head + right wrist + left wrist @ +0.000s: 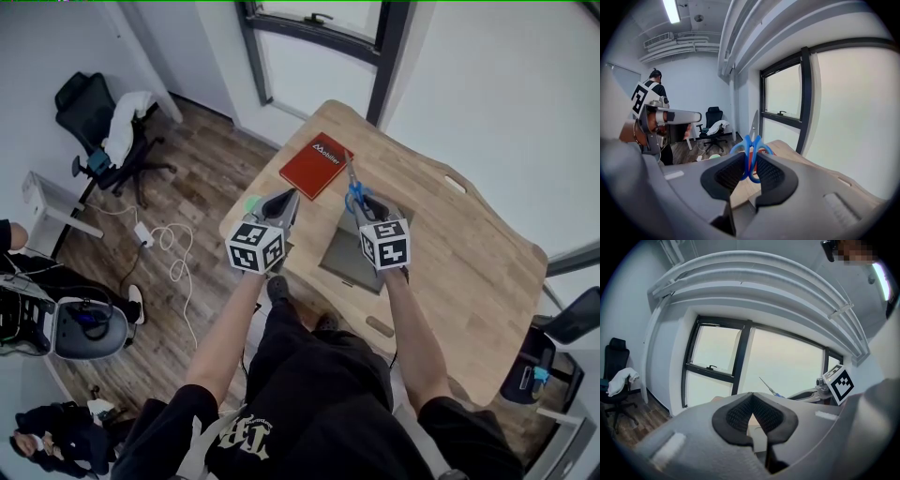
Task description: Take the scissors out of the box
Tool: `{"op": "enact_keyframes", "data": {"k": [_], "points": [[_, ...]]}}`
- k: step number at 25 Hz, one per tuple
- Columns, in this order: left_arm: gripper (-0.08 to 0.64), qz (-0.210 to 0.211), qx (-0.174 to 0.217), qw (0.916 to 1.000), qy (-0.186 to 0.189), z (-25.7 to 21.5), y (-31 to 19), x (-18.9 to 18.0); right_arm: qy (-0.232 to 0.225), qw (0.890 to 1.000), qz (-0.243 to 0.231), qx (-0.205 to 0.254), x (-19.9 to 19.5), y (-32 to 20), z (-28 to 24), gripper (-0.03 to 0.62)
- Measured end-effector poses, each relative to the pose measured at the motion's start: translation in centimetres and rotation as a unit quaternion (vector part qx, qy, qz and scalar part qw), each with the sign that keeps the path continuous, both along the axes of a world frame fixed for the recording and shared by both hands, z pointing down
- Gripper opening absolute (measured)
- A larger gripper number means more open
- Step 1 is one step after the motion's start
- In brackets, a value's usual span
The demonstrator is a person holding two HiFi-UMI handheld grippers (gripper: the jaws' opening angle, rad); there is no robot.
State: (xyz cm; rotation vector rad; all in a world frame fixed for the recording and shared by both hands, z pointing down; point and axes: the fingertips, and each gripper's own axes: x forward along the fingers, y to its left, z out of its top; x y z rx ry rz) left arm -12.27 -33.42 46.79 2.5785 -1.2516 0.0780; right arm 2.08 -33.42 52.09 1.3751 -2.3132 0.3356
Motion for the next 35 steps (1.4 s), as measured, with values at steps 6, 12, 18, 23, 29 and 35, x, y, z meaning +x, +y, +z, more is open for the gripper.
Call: {"op": "enact_keyframes", "data": {"k": [6, 12, 18, 23, 29, 35], "points": [[0.003, 0.016, 0.003, 0.9999, 0.003, -0.4, 0.0, 1.0, 0.0, 1.0, 0.001, -0.001, 0.4, -0.1, -0.1, 0.084], [0.003, 0.022, 0.002, 0.9997, 0.003, -0.3, 0.0, 1.6, 0.001, 1.0, 0.005, -0.001, 0.8, -0.2, -0.1, 0.084], [0.003, 0.033, 0.002, 0.9995, -0.002, -0.2, -0.2, 2.2, 0.001, 1.0, 0.011, 0.001, 1.4, -0.1, -0.2, 0.084], [0.003, 0.046, 0.005, 0.9989, -0.001, -0.5, -0.4, 3.5, 0.003, 1.0, 0.024, 0.003, 2.7, 0.2, -0.5, 0.084], [0.003, 0.071, 0.008, 0.9974, -0.002, -0.7, -0.3, 6.1, 0.004, 0.999, 0.049, 0.006, 5.3, 1.0, -0.8, 0.084], [0.003, 0.103, 0.007, 0.9947, -0.004, -0.5, 0.1, 9.4, 0.004, 0.997, 0.08, 0.006, 8.6, 2.3, -0.8, 0.084]]}}
